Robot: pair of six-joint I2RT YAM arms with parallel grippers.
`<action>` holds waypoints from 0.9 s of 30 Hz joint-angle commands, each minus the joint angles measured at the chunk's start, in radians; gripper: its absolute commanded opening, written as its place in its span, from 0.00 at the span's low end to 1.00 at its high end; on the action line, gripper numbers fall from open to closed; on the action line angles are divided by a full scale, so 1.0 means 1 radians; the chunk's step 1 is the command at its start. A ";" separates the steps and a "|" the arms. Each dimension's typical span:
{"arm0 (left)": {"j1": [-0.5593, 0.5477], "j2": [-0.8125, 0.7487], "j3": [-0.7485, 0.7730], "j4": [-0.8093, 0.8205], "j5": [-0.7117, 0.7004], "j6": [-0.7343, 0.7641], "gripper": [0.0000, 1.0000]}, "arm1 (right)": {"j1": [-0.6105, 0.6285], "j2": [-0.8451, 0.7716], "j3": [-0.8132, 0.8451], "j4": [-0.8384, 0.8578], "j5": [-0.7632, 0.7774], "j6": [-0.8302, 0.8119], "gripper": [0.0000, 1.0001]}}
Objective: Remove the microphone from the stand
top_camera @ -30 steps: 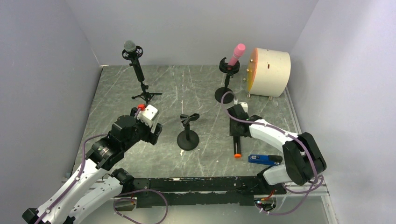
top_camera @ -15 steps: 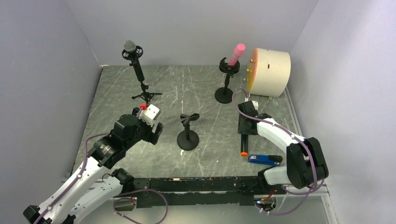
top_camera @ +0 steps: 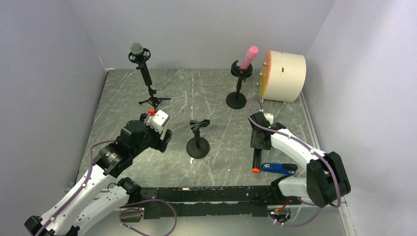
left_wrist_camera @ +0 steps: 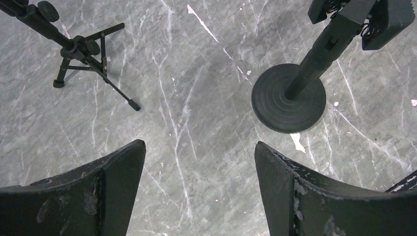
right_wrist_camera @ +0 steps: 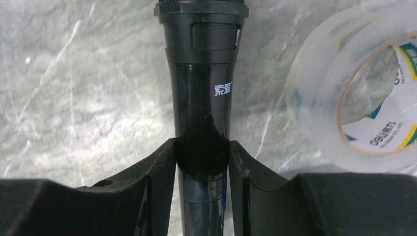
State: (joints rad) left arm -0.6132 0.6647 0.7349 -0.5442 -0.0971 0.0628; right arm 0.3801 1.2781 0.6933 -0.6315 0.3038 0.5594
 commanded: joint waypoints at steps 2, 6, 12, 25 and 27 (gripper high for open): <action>-0.002 -0.008 0.002 0.019 0.020 0.003 0.86 | 0.092 -0.006 0.021 -0.127 0.123 0.122 0.33; -0.002 -0.005 0.005 0.010 0.022 0.000 0.85 | 0.105 0.048 0.039 -0.137 0.139 0.129 0.39; -0.002 -0.013 0.006 0.009 0.023 -0.002 0.86 | 0.116 0.017 0.044 -0.152 0.181 0.156 0.49; -0.002 -0.072 -0.006 0.036 0.014 -0.003 0.86 | 0.160 -0.268 0.129 0.066 -0.107 -0.011 0.78; -0.002 -0.086 -0.008 0.038 -0.003 -0.006 0.86 | 0.174 -0.318 0.068 0.262 -0.279 -0.023 0.79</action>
State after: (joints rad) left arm -0.6132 0.6113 0.7341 -0.5423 -0.0849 0.0631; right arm 0.5320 1.0447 0.8131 -0.6804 0.3237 0.6022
